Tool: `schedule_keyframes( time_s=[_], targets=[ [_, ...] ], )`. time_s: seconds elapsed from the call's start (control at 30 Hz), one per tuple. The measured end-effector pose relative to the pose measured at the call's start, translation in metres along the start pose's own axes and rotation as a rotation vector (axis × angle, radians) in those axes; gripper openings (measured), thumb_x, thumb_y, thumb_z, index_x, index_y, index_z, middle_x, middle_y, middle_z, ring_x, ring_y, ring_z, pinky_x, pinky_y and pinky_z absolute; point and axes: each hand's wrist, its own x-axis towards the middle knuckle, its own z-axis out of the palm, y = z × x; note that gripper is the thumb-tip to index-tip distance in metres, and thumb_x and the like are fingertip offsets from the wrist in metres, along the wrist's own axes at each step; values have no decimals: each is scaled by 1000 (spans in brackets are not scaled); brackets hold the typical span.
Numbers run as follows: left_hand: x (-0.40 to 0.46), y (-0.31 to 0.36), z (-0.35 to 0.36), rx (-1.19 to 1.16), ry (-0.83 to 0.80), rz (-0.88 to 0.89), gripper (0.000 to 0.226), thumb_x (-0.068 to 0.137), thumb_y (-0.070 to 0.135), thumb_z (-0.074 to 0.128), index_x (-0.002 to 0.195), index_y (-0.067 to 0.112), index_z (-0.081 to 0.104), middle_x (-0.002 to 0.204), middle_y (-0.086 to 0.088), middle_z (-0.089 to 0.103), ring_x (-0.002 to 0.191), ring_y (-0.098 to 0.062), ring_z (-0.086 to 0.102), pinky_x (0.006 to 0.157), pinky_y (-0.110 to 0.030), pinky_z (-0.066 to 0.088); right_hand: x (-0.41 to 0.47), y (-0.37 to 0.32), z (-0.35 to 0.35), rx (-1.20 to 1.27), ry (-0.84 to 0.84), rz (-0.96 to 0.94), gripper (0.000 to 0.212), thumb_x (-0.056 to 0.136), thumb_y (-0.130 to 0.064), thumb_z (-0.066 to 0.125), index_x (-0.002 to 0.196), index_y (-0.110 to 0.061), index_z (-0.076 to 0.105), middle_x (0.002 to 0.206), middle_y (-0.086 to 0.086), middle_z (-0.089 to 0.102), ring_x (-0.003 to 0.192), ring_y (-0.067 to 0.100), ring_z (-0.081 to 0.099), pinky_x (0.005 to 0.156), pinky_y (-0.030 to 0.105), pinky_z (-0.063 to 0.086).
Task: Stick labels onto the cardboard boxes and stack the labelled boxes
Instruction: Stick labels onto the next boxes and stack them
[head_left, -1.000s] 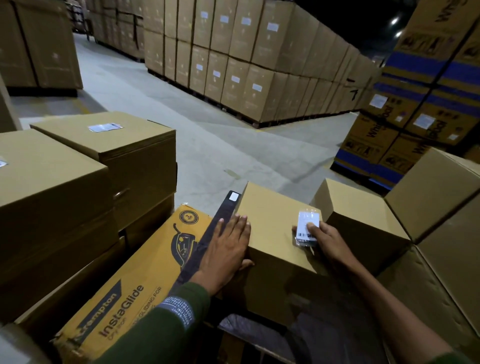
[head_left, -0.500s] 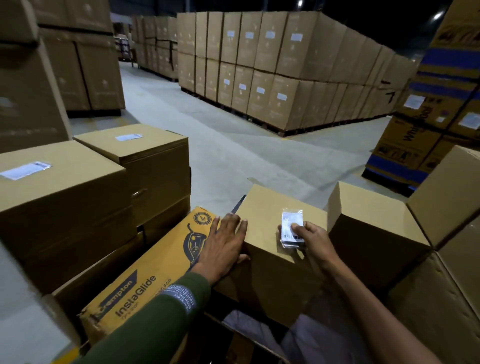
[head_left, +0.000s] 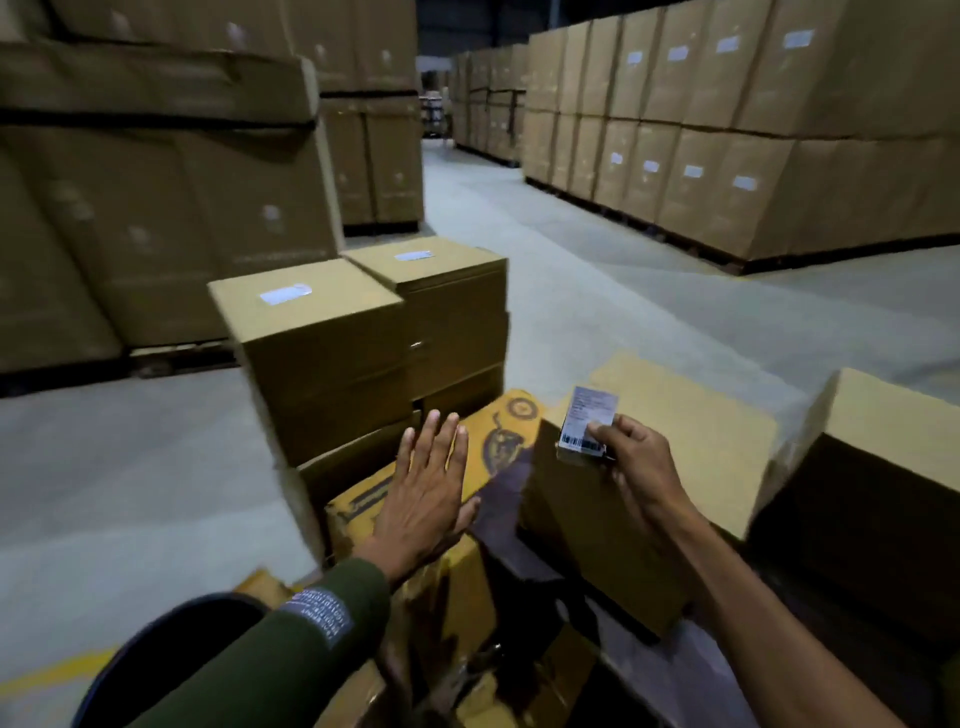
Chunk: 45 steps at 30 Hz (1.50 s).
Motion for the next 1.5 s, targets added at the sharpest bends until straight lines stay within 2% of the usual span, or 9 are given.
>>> schedule_keyframes(
  time_s=[0.17, 0.27, 0.33, 0.53, 0.8, 0.93, 1.03, 1.2, 1.5],
  targets=[
    [-77, -70, -16, 80, -83, -207, 86, 88, 56, 56, 152, 5, 28, 161, -18, 17, 150, -36, 5, 116, -59, 16, -8, 22, 99, -145, -207, 9, 11, 95, -4, 58, 97, -5, 69, 88, 9, 71, 82, 25, 66, 77, 43, 55],
    [-123, -109, -23, 100, -139, -362, 83, 89, 57, 54, 151, 8, 30, 161, -17, 18, 149, -37, 8, 116, -62, 18, -23, 38, 154, -235, -357, 55, 14, 98, -6, 54, 102, -6, 67, 88, 5, 70, 79, 18, 66, 65, 25, 55],
    [-155, -136, -28, 124, -166, -433, 81, 87, 56, 54, 148, 7, 35, 160, -19, 22, 149, -39, 11, 115, -62, 18, -35, 50, 189, -339, -470, 37, 14, 97, -10, 55, 98, -16, 68, 97, 7, 71, 88, 19, 68, 73, 31, 57],
    [-236, -200, -40, 174, -214, -593, 81, 83, 50, 65, 145, 3, 40, 157, -21, 27, 147, -40, 16, 114, -64, 18, -80, 83, 286, -763, -674, -247, 8, 85, -17, 69, 81, -20, 75, 77, -8, 73, 72, 4, 65, 62, 23, 47],
    [-324, -260, -32, 182, -275, -709, 77, 86, 52, 60, 144, 3, 43, 156, -20, 30, 147, -41, 16, 112, -66, 19, -128, 142, 392, -966, -913, -504, 21, 87, -20, 57, 89, -17, 77, 81, -1, 72, 75, 13, 66, 68, 27, 51],
    [-350, -274, -21, 154, -311, -708, 73, 91, 51, 52, 146, 5, 40, 158, -19, 25, 149, -40, 9, 114, -66, 13, -144, 166, 408, -1056, -863, -633, 20, 93, -20, 58, 102, -16, 75, 84, 0, 51, 85, 20, 54, 71, 32, 44],
    [-358, -277, -14, 107, -334, -718, 71, 93, 52, 49, 146, 5, 39, 159, -18, 23, 149, -40, 7, 114, -66, 8, -153, 189, 405, -1221, -928, -692, 21, 90, -18, 56, 100, -16, 74, 91, 6, 59, 90, 28, 57, 72, 34, 45],
    [-356, -274, -1, 67, -365, -674, 71, 92, 50, 51, 147, 6, 38, 159, -18, 23, 149, -40, 6, 114, -66, 6, -158, 212, 382, -1592, -1120, -451, 38, 85, -25, 49, 120, -14, 59, 123, 13, 53, 113, 35, 49, 92, 43, 48],
    [-307, -239, 10, 27, -344, -502, 72, 94, 49, 47, 151, 9, 28, 163, -16, 10, 149, -38, -4, 115, -64, -3, -138, 194, 334, -1426, -866, -577, 34, 97, -39, 44, 126, -26, 55, 128, 0, 52, 116, 21, 46, 95, 36, 43]
  ],
)
